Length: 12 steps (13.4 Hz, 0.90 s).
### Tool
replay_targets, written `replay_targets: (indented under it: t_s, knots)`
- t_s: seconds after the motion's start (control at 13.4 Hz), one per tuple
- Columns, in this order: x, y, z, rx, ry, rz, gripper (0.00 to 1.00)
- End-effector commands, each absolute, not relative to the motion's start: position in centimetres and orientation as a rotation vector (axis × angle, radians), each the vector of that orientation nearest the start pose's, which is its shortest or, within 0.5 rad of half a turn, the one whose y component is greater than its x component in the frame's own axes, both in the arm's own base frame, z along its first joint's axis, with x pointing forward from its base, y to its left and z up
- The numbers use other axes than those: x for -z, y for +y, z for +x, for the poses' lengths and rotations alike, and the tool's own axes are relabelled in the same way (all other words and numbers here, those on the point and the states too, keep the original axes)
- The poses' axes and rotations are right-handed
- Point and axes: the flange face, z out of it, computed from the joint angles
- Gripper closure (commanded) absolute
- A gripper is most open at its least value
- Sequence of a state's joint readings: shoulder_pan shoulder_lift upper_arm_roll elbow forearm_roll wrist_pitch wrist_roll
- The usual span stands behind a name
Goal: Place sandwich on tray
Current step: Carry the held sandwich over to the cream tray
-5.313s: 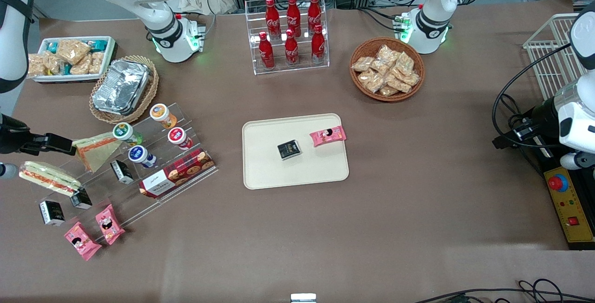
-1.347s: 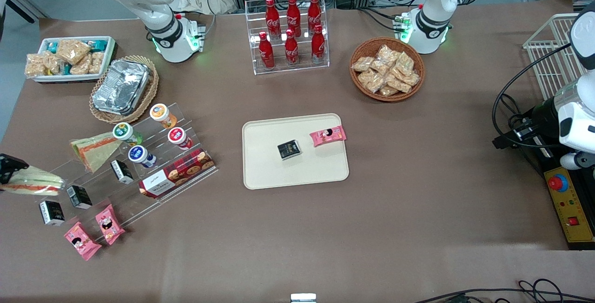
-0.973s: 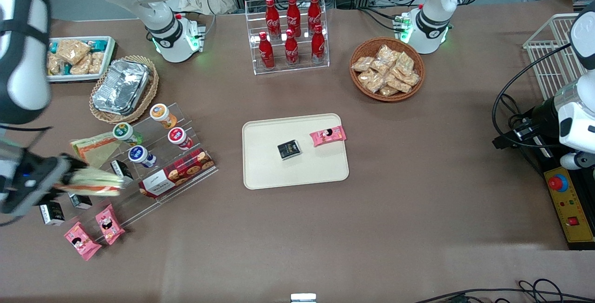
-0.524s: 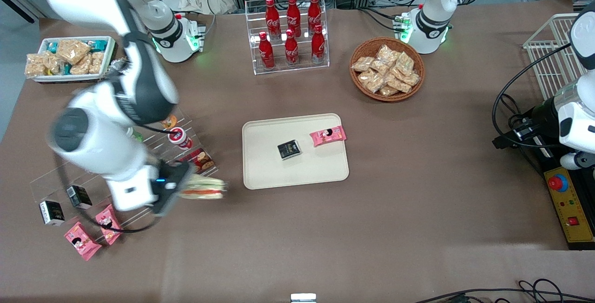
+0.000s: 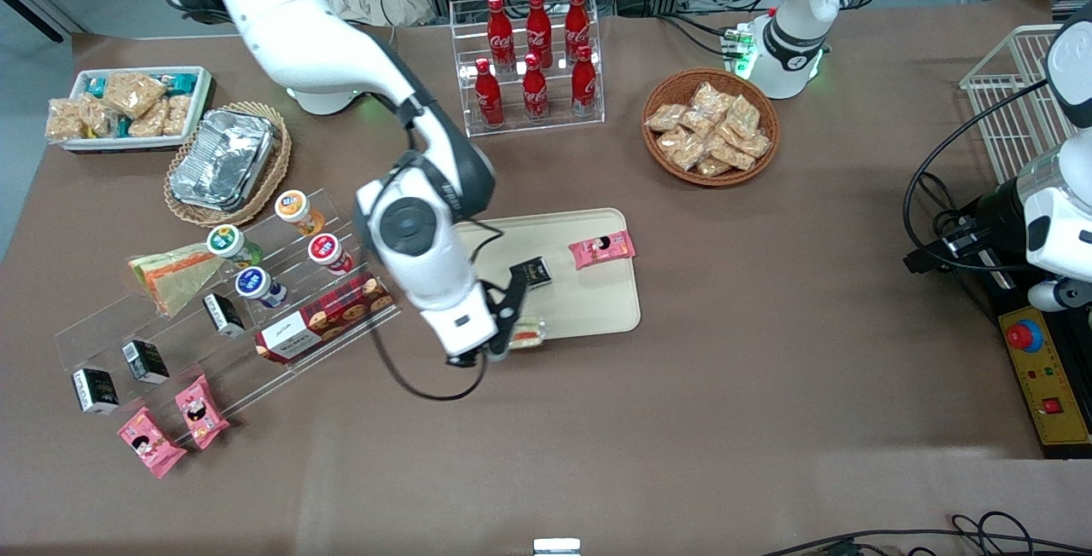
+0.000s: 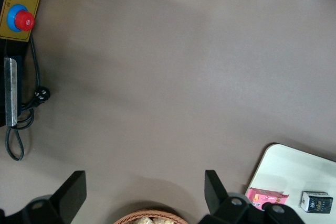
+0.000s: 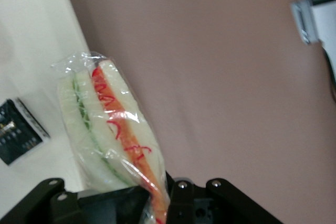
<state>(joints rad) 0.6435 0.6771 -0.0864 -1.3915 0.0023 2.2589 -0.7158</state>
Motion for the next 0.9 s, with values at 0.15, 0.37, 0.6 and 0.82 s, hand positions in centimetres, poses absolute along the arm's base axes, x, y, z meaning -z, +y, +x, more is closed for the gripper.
replay_targets:
  t_s: [0.15,0.37,0.6,0.82]
  knots:
    - [-30.9,43.6,60.9,0.306,-2.086,-2.508,1.0]
    - [-28.3,43.7,60.7,0.332,-2.084,-2.505,1.0]
    - [-25.9,44.8,59.4,0.323,-2.067,-2.526,1.0]
    - [-24.5,45.6,58.1,0.31,-2.072,-2.525,1.0]
